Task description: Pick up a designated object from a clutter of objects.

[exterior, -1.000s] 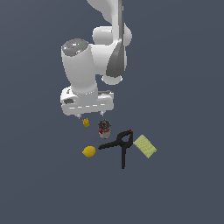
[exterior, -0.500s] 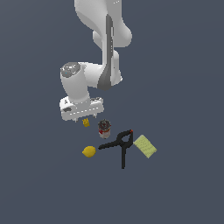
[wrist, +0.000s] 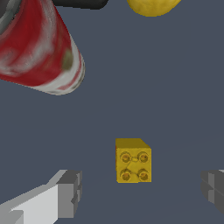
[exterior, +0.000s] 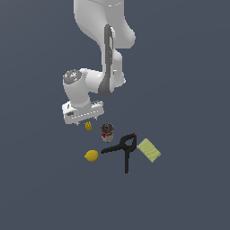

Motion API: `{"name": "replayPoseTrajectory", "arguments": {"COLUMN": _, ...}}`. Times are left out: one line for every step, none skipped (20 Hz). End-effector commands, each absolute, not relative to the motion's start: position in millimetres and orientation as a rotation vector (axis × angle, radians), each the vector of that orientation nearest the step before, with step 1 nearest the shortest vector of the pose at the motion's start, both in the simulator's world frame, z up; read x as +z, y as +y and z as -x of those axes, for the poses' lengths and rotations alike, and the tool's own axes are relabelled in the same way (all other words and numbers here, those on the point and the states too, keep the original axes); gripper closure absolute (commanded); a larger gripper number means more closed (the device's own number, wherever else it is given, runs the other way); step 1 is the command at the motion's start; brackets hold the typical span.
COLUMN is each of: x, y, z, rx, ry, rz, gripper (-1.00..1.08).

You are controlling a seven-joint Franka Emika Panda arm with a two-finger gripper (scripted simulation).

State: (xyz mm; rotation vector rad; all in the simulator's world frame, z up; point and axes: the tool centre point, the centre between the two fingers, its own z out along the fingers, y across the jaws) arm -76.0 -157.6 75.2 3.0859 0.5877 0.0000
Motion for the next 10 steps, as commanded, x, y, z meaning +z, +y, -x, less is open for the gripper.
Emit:
{"name": "replayPoseTrajectory", "arguments": {"x": 72, "y": -159, "z": 78, "rx": 0.0, "ry": 0.6, "rz": -3.084, "gripper": -0.92}}
{"name": "replayPoseTrajectory", "arguments": {"x": 72, "y": -159, "z": 79, "rx": 0.0, "ry": 0.6, "rz": -3.084, "gripper": -0.92}}
{"name": "replayPoseTrajectory", "arguments": {"x": 73, "y": -158, "z": 78, "rx": -0.001, "ry": 0.595, "rz": -3.085, "gripper": -0.92}}
{"name": "replayPoseTrajectory", "arguments": {"x": 73, "y": -158, "z": 78, "rx": -0.001, "ry": 0.595, "rz": -3.085, "gripper": -0.92}}
{"name": "replayPoseTrajectory", "arguments": {"x": 72, "y": -159, "z": 78, "rx": -0.001, "ry": 0.595, "rz": -3.085, "gripper": -0.92}}
{"name": "replayPoseTrajectory", "arguments": {"x": 71, "y": -159, "z": 78, "rx": -0.001, "ry": 0.595, "rz": -3.085, "gripper": -0.92}}
{"name": "replayPoseTrajectory", "arguments": {"x": 69, "y": -159, "z": 78, "rx": -0.001, "ry": 0.595, "rz": -3.085, "gripper": -0.92}}
{"name": "replayPoseTrajectory", "arguments": {"x": 66, "y": -159, "z": 78, "rx": -0.001, "ry": 0.595, "rz": -3.085, "gripper": -0.92}}
{"name": "replayPoseTrajectory", "arguments": {"x": 63, "y": -158, "z": 78, "rx": -0.001, "ry": 0.596, "rz": -3.085, "gripper": -0.92}}
{"name": "replayPoseTrajectory", "arguments": {"x": 60, "y": -158, "z": 79, "rx": -0.001, "ry": 0.596, "rz": -3.085, "gripper": -0.92}}
